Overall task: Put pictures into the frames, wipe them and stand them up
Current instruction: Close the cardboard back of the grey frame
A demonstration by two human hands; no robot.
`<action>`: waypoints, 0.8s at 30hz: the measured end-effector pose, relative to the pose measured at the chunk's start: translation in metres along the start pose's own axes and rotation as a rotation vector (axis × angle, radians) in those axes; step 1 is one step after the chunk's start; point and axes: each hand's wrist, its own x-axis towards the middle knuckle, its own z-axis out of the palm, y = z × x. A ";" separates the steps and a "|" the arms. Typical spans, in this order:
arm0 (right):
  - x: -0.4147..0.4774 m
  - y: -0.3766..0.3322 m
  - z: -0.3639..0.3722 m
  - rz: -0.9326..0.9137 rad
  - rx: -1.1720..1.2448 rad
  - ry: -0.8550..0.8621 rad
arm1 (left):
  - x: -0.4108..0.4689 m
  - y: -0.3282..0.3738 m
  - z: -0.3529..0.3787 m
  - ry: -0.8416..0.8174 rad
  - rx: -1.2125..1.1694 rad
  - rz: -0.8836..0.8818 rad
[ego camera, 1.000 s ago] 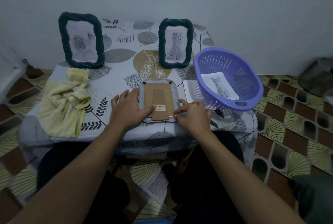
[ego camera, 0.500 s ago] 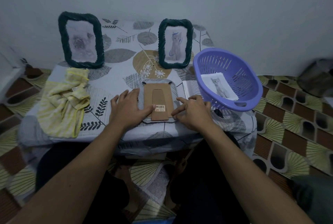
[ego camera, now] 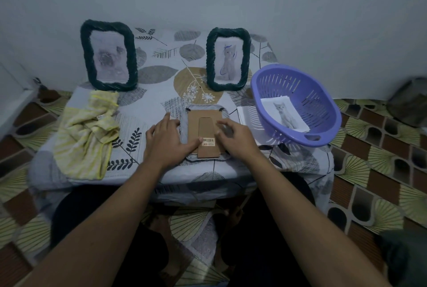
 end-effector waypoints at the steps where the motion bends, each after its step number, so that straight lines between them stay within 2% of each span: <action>1: 0.001 0.000 0.003 -0.002 0.003 0.013 | 0.001 -0.001 0.001 -0.001 0.002 0.000; 8: 0.001 0.001 0.013 -0.047 -0.063 0.041 | 0.000 -0.004 0.001 0.039 -0.024 0.014; 14: -0.001 -0.009 0.014 -0.074 -0.154 0.003 | 0.003 -0.006 -0.011 -0.094 -0.104 -0.076; 18: -0.002 -0.017 0.027 -0.067 -0.175 -0.017 | 0.002 -0.015 -0.028 -0.064 -0.260 -0.217; 21: -0.004 -0.031 0.037 -0.091 -0.160 -0.038 | -0.002 -0.023 -0.040 -0.007 -0.467 -0.301; 24: -0.006 -0.047 0.044 -0.137 -0.107 -0.041 | -0.007 -0.027 -0.055 0.085 -0.658 -0.299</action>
